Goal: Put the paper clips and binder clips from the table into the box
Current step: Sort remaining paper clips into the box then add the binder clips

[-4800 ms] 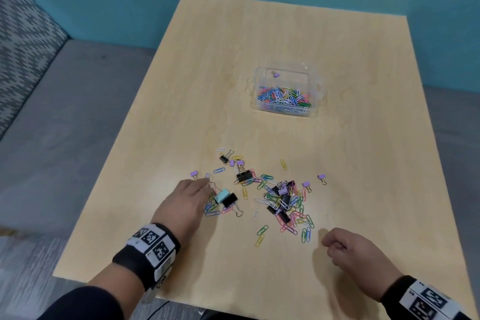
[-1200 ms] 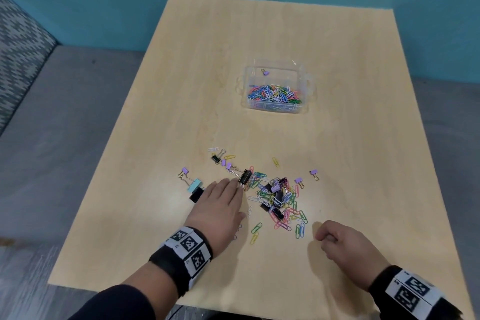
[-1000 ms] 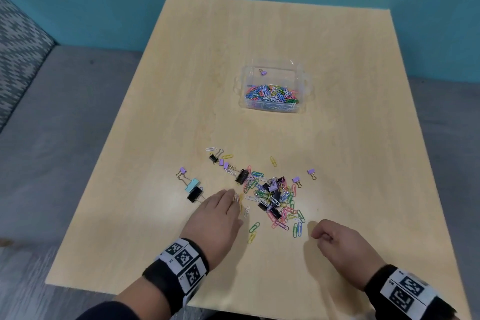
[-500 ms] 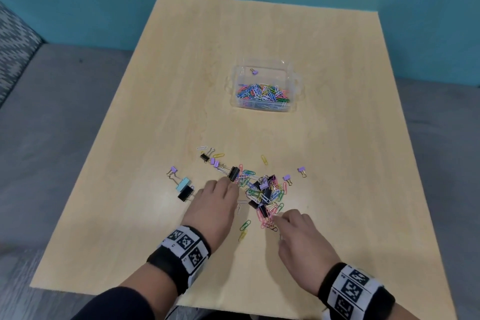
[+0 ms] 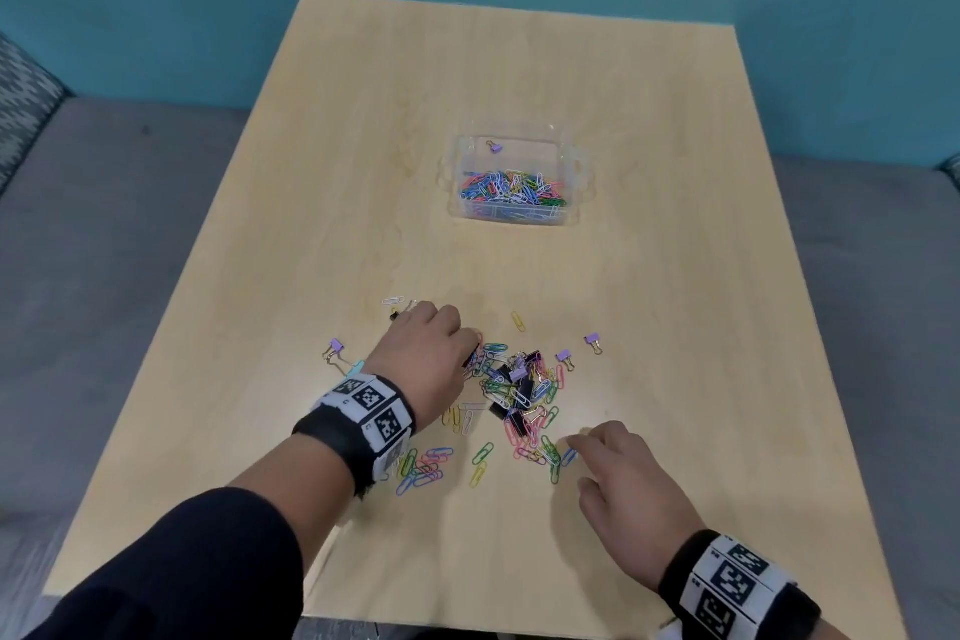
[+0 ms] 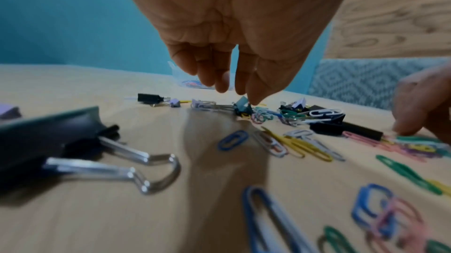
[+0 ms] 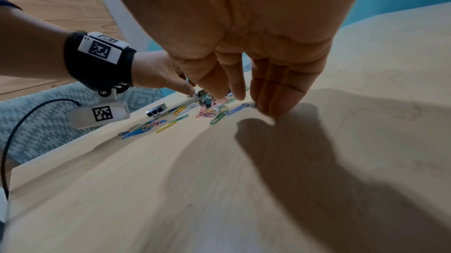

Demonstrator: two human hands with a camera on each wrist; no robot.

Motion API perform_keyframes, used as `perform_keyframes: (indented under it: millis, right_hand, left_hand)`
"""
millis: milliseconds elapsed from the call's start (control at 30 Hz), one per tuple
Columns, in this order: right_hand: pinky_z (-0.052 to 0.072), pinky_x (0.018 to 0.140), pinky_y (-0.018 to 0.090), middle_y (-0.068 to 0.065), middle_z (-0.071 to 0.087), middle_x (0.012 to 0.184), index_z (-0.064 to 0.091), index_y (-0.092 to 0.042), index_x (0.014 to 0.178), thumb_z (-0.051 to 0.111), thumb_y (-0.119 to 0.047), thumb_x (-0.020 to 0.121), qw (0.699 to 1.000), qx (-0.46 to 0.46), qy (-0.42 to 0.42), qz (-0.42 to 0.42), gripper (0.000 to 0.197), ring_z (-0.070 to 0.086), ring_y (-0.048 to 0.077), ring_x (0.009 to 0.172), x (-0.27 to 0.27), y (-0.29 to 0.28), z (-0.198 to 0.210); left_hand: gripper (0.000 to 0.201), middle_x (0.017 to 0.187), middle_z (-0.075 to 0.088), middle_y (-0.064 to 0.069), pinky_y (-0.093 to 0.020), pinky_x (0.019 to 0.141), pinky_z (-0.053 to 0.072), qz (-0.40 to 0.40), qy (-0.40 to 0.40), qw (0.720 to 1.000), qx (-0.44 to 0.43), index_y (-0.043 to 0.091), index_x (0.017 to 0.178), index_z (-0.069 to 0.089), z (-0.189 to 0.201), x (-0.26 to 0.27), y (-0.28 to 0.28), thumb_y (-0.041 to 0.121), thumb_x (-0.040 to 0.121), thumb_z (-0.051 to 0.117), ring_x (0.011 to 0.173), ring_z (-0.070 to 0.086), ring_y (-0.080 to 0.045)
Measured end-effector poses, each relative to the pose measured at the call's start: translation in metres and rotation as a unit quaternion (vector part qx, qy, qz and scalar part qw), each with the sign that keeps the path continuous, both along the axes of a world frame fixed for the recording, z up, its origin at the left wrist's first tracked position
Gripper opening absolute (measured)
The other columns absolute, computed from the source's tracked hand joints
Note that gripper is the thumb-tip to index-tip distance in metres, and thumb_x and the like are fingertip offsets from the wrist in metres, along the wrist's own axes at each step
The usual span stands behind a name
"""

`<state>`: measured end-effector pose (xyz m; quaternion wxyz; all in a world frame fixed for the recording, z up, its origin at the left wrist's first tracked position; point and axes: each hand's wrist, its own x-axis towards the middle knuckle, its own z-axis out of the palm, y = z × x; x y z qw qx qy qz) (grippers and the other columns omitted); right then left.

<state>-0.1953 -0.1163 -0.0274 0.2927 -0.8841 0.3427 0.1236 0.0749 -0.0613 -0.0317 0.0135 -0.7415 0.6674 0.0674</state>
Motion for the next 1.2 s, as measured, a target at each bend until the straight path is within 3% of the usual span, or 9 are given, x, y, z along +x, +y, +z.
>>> perform_keyframes:
  millis: [133,300,367,533,800,933,1033,1133,1200]
  right_hand:
    - [0.04,0.089,0.025,-0.006,0.044,0.119,0.049,-0.025,0.129,0.041,-0.022,0.085,1.0,-0.002,-0.005,0.0,0.045,0.044,0.018,0.108,0.001,-0.001,0.001]
    - [0.038,0.092,0.023,-0.006,0.043,0.121,0.046,-0.025,0.132,0.039,-0.022,0.085,1.0,0.003,0.003,0.007,0.048,0.042,0.018,0.112,0.002,-0.001,0.001]
    - [0.039,0.091,0.024,-0.006,0.043,0.121,0.047,-0.026,0.132,0.041,-0.021,0.086,1.0,0.003,0.002,0.005,0.046,0.043,0.017,0.112,0.001,-0.002,0.002]
    - [0.04,0.089,0.024,-0.007,0.042,0.118,0.047,-0.027,0.13,0.043,-0.02,0.087,1.0,0.001,-0.001,0.001,0.044,0.042,0.016,0.11,0.0,-0.002,0.002]
    - [0.038,0.09,0.022,-0.007,0.042,0.117,0.048,-0.027,0.13,0.041,-0.021,0.086,1.0,0.004,-0.002,0.005,0.045,0.043,0.016,0.109,0.0,-0.004,0.001]
    - [0.039,0.088,0.023,-0.007,0.043,0.116,0.049,-0.026,0.129,0.044,-0.02,0.086,1.0,0.005,-0.004,0.003,0.044,0.045,0.017,0.108,0.0,-0.004,0.001]
    - [0.039,0.09,0.023,-0.007,0.043,0.118,0.048,-0.026,0.129,0.043,-0.021,0.086,1.0,0.01,-0.002,0.004,0.044,0.044,0.017,0.109,0.0,-0.005,0.001]
    - [0.04,0.091,0.023,-0.008,0.042,0.117,0.049,-0.027,0.129,0.043,-0.021,0.085,1.0,0.013,-0.006,-0.001,0.045,0.044,0.015,0.11,-0.001,-0.005,0.0]
    - [0.04,0.091,0.023,-0.008,0.043,0.117,0.049,-0.027,0.128,0.045,-0.019,0.086,1.0,0.012,-0.008,-0.004,0.043,0.044,0.015,0.111,-0.002,-0.005,0.0]
  left_hand:
    - [0.044,0.086,0.054,-0.001,-0.036,0.065,0.04,0.001,0.004,1.0,0.018,0.02,0.108,0.058,-0.005,-0.003,0.0,0.008,0.066,0.058,0.077,0.045,-0.025]
    - [0.028,0.079,0.053,0.002,-0.033,0.061,0.034,-0.026,-0.037,0.997,0.067,0.02,0.095,0.061,-0.004,-0.004,-0.012,0.012,0.069,0.066,0.075,0.044,-0.023]
    - [0.031,0.082,0.053,0.002,-0.032,0.06,0.03,-0.024,-0.028,0.996,0.084,0.021,0.098,0.06,-0.006,-0.005,-0.012,0.013,0.069,0.068,0.076,0.044,-0.022]
    - [0.045,0.099,0.049,-0.004,-0.033,0.063,0.035,0.03,0.04,0.995,0.084,0.017,0.113,0.053,-0.003,-0.009,-0.004,-0.002,0.072,0.051,0.082,0.043,-0.024]
    - [0.045,0.105,0.042,-0.007,-0.032,0.06,0.029,0.058,0.058,0.992,0.092,0.014,0.103,0.051,0.003,-0.02,0.009,-0.012,0.067,0.043,0.096,0.039,-0.026]
    - [0.043,0.098,0.044,-0.006,-0.033,0.056,0.032,0.074,0.074,0.994,0.042,0.013,0.094,0.053,-0.006,-0.021,0.013,-0.014,0.062,0.046,0.087,0.039,-0.025]
    - [0.033,0.085,0.051,-0.007,-0.033,0.048,0.04,0.098,0.109,0.987,-0.061,0.011,0.079,0.059,-0.002,-0.023,0.019,-0.015,0.058,0.059,0.074,0.047,-0.027]
    - [0.021,0.088,0.059,-0.005,-0.032,0.062,0.047,0.181,0.191,0.951,-0.164,0.01,0.079,0.068,0.002,-0.013,0.034,-0.009,0.07,0.066,0.078,0.054,-0.025]
    - [0.016,0.09,0.06,-0.003,-0.029,0.065,0.045,0.229,0.21,0.937,-0.161,0.012,0.078,0.068,0.001,0.0,0.047,-0.004,0.074,0.066,0.079,0.055,-0.022]
